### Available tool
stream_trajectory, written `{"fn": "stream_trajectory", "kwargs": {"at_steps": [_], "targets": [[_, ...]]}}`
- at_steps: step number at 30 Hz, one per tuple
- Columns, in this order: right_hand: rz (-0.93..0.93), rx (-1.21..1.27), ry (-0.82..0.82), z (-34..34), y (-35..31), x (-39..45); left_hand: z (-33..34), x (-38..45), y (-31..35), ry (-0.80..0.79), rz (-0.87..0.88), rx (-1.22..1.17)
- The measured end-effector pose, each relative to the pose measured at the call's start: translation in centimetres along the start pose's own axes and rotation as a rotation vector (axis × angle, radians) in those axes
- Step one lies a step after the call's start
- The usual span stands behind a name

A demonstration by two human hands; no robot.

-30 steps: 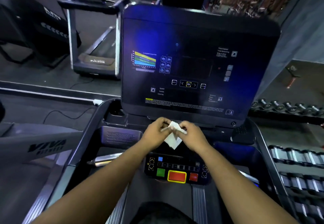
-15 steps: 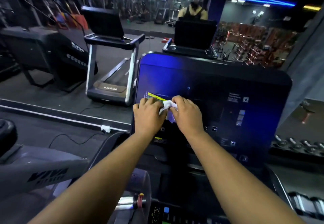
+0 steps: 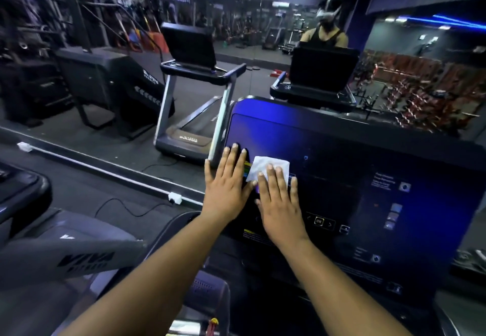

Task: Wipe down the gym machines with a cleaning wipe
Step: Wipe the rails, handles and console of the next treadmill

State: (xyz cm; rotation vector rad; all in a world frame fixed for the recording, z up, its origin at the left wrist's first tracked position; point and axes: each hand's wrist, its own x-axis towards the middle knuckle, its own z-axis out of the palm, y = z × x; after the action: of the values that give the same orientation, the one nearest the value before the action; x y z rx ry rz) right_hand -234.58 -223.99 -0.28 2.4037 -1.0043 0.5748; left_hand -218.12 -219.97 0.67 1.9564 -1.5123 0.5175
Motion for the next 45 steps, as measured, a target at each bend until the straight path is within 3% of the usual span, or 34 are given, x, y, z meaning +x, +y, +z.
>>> {"fn": "stream_trajectory", "kwargs": {"at_steps": [4, 8, 14, 19, 24, 26, 29, 31, 36, 39, 45], "targets": [[-0.035, 0.007, 0.015, -1.2, 0.9, 4.6, 0.0, 0.9, -3.0, 0.009, 0.123, 0.018], [0.044, -0.05, -0.015, -3.0, 1.4, 9.8, -0.9, 2.8, -5.5, -0.03, 0.2, 0.074], [-0.055, -0.124, -0.027, -1.7, -0.3, 9.2, -0.2, 3.3, -7.6, -0.021, 0.324, 0.07], [0.175, -0.166, 0.023, -4.5, 1.4, 15.0, 0.1, 3.7, -7.8, -0.046, 0.363, 0.073], [0.036, -0.176, -0.051, -4.8, -0.6, 16.0, -0.3, 5.2, -6.9, -0.06, 0.376, 0.06], [0.157, -0.164, -0.022, -5.1, 1.8, 14.8, -1.0, 5.9, -6.7, -0.054, 0.384, 0.067], [0.478, -0.094, 0.031, -5.7, 5.7, 12.4, -1.4, 6.7, -6.7, -0.064, 0.39, 0.079], [0.565, -0.027, 0.036, -6.1, 5.0, 12.5, -1.3, 7.2, -6.6, -0.093, 0.389, 0.055], [0.088, -0.104, -0.066, -2.6, -1.6, 10.7, -0.7, 6.0, -8.1, -0.128, 0.453, -0.052], [-0.077, -0.225, -0.078, -2.1, -0.3, 10.2, -0.6, 4.2, -9.2, -0.167, 0.473, -0.033], [0.09, -0.196, -0.063, -5.4, 0.5, 15.3, -1.5, 3.9, -8.9, -0.25, 0.404, -0.053]]}}
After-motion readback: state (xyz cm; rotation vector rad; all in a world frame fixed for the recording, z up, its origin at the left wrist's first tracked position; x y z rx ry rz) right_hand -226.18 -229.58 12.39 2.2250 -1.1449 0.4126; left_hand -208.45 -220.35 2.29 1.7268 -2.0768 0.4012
